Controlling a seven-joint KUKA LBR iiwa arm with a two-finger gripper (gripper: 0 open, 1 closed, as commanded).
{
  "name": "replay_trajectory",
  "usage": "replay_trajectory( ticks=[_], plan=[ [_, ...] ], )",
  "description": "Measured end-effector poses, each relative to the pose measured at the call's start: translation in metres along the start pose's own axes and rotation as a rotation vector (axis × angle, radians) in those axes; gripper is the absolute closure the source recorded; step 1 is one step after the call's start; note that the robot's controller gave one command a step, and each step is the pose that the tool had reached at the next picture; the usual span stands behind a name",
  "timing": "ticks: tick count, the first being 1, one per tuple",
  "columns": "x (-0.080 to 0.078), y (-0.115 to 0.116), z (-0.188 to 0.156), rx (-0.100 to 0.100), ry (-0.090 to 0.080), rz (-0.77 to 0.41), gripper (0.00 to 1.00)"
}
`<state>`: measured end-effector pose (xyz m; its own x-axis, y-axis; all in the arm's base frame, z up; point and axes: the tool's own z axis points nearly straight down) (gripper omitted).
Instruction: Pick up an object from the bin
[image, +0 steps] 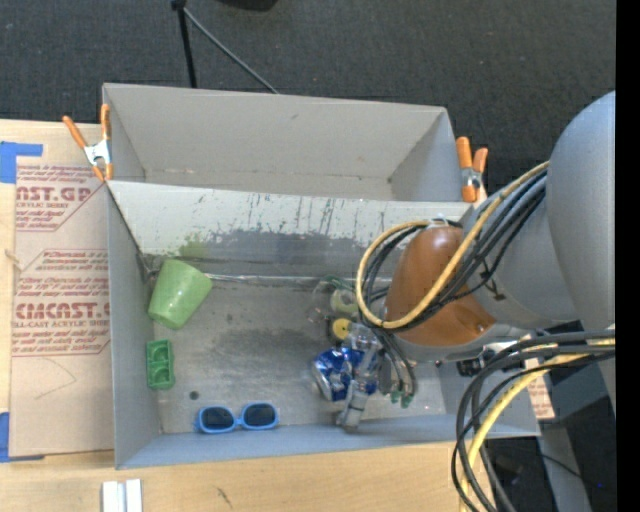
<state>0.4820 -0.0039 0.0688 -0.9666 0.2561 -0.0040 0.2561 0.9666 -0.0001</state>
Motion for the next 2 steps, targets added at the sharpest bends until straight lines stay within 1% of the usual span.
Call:
replay_trajectory(
  ticks=[1, 2],
  plan=[
    [0.001, 0.0, 0.0, 0.001, 0.003, -0.001, 1.0],
    [0.001, 0.0, -0.025, -0.001, 0.003, -0.001, 1.0]
  ],
)
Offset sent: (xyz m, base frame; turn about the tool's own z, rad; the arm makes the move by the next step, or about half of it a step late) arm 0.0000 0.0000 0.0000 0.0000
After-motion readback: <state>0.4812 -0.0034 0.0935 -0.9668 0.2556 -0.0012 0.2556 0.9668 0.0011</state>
